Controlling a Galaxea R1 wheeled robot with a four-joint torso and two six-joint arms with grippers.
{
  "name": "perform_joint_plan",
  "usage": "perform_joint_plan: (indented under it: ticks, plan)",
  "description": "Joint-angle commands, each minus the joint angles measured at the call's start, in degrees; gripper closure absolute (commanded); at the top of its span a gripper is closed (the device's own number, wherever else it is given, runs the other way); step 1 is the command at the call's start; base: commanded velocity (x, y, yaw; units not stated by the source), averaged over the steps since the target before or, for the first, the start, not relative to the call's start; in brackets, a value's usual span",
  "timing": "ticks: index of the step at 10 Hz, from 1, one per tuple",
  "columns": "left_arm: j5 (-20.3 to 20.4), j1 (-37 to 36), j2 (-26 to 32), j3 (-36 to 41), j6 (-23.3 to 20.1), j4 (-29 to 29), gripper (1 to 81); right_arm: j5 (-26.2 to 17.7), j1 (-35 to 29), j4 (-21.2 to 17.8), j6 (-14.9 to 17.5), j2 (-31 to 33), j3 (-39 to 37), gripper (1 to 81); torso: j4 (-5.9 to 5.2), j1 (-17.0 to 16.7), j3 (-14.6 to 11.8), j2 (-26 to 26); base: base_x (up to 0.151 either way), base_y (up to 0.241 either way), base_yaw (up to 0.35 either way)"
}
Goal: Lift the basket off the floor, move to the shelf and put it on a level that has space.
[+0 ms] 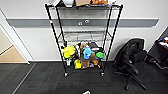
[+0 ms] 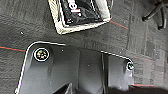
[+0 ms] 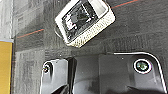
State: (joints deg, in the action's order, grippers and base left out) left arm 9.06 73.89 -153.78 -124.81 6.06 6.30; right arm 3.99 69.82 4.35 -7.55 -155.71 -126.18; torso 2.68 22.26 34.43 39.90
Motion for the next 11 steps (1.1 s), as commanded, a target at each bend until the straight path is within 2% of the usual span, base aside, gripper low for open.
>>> perform_joint_plan:
  ticks: [1,2,3,5,6,8,10,11]
  plan:
    - [-3.08,-2.2,1.02,0.7,0.01,0.55,1.0,-5.65,-4.89,0.05,-0.1,1.25,0.86,1.0,0.0,3.58,-0.02,5.56,0.0,0.0,0.0]
    - [-3.08,-2.12,0.84,0.62,0.01,0.55,1.0,-5.92,-5.42,-0.05,-0.1,1.25,0.86,1.0,0.0,4.74,0.11,7.37,0.0,0.0,0.0]
    - [-3.08,-2.12,0.67,0.62,-0.08,0.55,1.0,-6.01,-5.95,-0.05,-0.1,1.25,0.86,1.0,-5.04,6.12,0.13,9.58,0.0,0.0,0.0]
    - [-3.08,-2.21,0.41,0.62,-0.08,0.55,1.0,-7.15,-7.09,-0.22,-0.1,1.17,0.86,1.0,-5.96,7.86,0.13,12.35,0.0,0.0,0.0]
    - [-3.08,-2.21,0.4,0.62,-0.08,0.55,1.0,-7.41,-7.62,-0.22,-0.1,1.25,0.78,1.0,-7.23,8.83,2.21,13.82,0.0,0.0,0.0]
    - [-3.08,-2.2,0.4,0.53,-0.08,0.47,1.0,-8.38,-8.59,-0.22,-0.19,1.34,0.69,1.0,-8.39,10.97,5.2,17.31,0.0,0.0,0.0]
    - [-3.17,-2.21,0.4,0.44,-0.08,0.38,1.0,-8.38,-9.73,-0.22,-0.19,1.42,0.42,1.0,-10.65,13.55,8.03,21.38,0.0,0.0,0.0]
    - [-3.17,-2.47,0.31,0.0,-0.08,0.29,1.0,-8.47,-10.43,-0.31,-0.19,1.43,0.51,1.0,-8.28,14.82,5.09,23.39,0.0,0.0,0.0]
